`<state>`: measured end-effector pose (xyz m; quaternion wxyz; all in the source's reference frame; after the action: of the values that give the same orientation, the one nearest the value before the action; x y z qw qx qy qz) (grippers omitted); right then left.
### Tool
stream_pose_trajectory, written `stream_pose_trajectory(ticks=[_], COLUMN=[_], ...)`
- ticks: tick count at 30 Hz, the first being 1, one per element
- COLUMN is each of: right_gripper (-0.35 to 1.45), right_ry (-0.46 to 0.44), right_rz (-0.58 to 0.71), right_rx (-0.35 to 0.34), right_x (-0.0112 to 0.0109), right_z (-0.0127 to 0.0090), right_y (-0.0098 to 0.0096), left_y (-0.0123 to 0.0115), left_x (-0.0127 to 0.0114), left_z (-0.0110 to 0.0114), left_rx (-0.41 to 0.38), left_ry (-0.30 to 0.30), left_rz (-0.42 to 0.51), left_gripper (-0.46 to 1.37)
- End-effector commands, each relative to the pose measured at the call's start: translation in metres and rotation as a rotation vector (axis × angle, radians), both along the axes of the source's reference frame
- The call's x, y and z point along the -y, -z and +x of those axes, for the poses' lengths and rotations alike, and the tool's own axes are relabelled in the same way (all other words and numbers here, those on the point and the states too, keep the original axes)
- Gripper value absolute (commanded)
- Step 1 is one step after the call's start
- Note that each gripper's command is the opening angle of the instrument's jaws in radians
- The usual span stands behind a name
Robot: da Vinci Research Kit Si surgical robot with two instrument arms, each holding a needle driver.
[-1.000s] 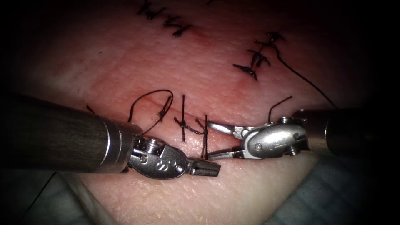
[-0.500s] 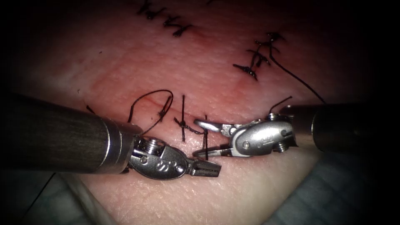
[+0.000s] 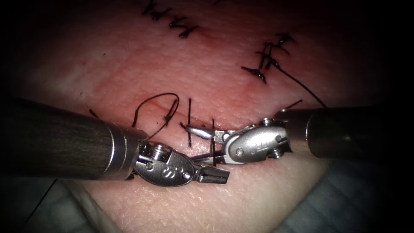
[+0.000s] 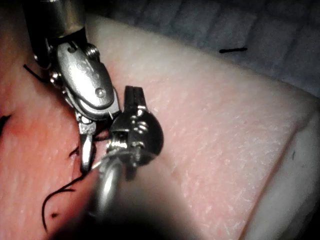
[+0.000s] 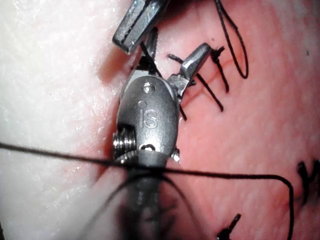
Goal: Wound Closure
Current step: Cut the suture with the right gripper
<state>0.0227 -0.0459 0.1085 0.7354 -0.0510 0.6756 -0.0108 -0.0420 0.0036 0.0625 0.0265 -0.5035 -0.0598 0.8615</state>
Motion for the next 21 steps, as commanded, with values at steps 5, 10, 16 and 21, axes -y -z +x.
stream_pose_trajectory(ticks=[5,10,16,21], right_gripper=[1.05,1.05,1.04,1.04], right_ry=[-0.002,-0.002,-0.001,-0.002], right_rz=[0.000,-0.001,-0.003,-0.003], right_rx=[0.001,-0.001,-0.003,-0.003], right_x=[-0.0001,-0.0001,-0.0001,-0.0001], right_z=[0.0003,0.0008,0.0011,0.0012], right_y=[-0.0001,-0.0002,-0.0002,-0.0002], left_y=[-0.0001,-0.0001,-0.0001,-0.0001], left_x=[0.0000,0.0000,0.0000,0.0000], left_z=[-0.0001,-0.0001,-0.0001,-0.0001], left_rx=[0.001,0.001,0.001,-0.002], left_ry=[-0.009,-0.009,-0.009,-0.007], left_rz=[0.005,0.005,0.005,0.004], left_gripper=[-0.35,-0.35,-0.35,-0.35])
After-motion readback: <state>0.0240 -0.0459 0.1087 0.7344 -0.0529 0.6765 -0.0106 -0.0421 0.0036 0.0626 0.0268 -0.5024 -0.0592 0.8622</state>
